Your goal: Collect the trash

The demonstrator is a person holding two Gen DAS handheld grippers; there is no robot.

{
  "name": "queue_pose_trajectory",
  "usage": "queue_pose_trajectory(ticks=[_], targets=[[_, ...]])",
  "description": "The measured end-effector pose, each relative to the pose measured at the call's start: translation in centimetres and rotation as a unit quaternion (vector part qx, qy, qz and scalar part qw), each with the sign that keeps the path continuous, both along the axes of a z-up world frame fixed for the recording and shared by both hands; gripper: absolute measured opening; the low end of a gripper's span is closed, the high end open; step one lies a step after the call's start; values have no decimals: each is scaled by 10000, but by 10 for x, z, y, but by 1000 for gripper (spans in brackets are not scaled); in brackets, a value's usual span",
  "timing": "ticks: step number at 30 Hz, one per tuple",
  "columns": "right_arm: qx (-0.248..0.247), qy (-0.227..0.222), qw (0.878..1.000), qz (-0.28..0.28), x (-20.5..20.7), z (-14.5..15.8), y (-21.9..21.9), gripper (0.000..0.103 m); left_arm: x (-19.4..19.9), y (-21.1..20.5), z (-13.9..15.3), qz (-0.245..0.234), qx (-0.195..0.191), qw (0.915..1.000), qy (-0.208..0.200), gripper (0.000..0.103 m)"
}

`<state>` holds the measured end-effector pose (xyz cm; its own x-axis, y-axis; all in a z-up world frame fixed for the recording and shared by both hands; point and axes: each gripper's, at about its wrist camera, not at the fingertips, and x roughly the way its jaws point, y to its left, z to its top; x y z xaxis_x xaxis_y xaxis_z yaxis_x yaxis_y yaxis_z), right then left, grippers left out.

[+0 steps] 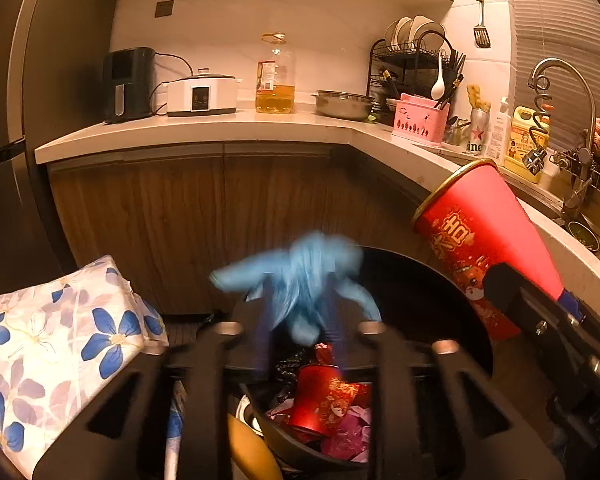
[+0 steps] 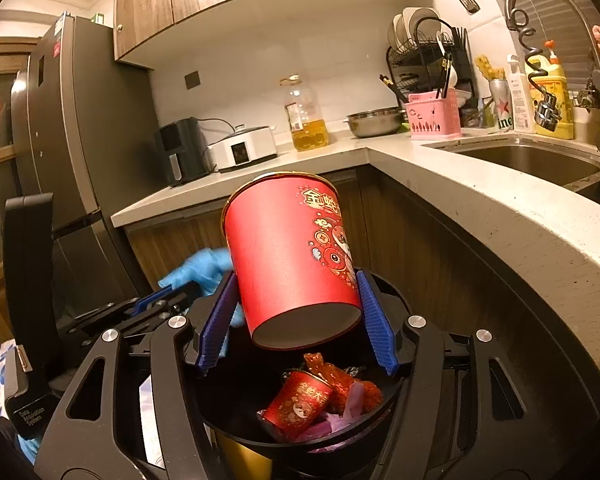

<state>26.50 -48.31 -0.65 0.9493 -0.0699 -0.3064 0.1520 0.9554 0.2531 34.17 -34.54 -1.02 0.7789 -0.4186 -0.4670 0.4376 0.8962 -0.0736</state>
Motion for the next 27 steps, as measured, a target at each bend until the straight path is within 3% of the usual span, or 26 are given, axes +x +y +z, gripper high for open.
queue_pose_trajectory(ticks=[2, 5, 7, 10, 16, 20, 27], targets=[[29, 37, 10000, 18, 2, -1, -1, 60, 1, 3, -1, 28, 9, 10000, 28, 40], [43, 122, 9999, -6, 4, -3, -3, 63, 2, 13, -3, 228, -4, 9997, 28, 57], [61, 151, 9999, -56, 3, -5, -3, 71, 0, 23, -2, 430, -29, 9991, 3, 74], [17, 219, 9997, -130, -2, -5, -1, 81, -7, 37, 0, 709, 51, 9974, -112, 86], [-320, 428, 9983, -246, -21, -6, 19, 97, -33, 67, 2, 1206, 322, 9919, -219, 97], [-618, 592, 9958, -312, -35, -6, 39, 98, -54, 90, 1, 1447, 368, 9885, -223, 97], [-713, 687, 9949, -202, -61, -1, 68, 98, -97, 126, 11, 1754, 379, 9833, -311, 97]])
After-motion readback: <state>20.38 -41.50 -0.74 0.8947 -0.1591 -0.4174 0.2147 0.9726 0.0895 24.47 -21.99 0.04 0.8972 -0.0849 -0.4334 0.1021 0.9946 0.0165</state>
